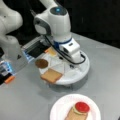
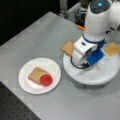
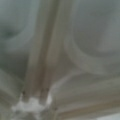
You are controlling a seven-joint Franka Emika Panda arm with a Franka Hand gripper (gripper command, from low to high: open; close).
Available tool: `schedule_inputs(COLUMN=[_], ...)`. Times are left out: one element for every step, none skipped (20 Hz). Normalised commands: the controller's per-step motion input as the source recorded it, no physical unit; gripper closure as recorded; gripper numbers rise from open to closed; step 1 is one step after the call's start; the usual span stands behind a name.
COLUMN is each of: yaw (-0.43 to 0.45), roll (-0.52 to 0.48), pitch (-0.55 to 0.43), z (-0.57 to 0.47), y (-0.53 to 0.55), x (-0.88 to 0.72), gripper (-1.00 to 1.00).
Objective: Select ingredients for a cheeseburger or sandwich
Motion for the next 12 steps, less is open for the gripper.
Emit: schedule_inputs(yaw=[0.343,0.306,0.279,0.25,0.243,0.211,0.158,0.128,0.126,0.108,0.077,0.05], roll=[-0.058,-0.063,-0.069,-0.079,-0.081,-0.088,-0.095,-0.095,-0.095,-0.097,-0.095,-0.094], pitch=[-0.098,-0.076,-0.06,-0.039,-0.033,-0.02,0.007,0.026,0.031,0.039,0.062,0.098], z=[0.09,0.12,0.15,0.2,0.23,0.26,0.3,0.34,0.37,0.43,0.5,0.59], y=[-0.34,-0.35,-0.36,-0.37,-0.38,-0.39,-0.4,-0.39,-0.37,-0.37,-0.36,-0.34], x=[0.53,0.52,0.51,0.5,0.49,0.47,0.45,0.41,0.38,0.38,0.37,0.36], gripper=[-1.0,-1.0,-1.0,-1.0,-1.0,-1.0,-1.0,-1.0,-1.0,-1.0,-1.0,-1.0])
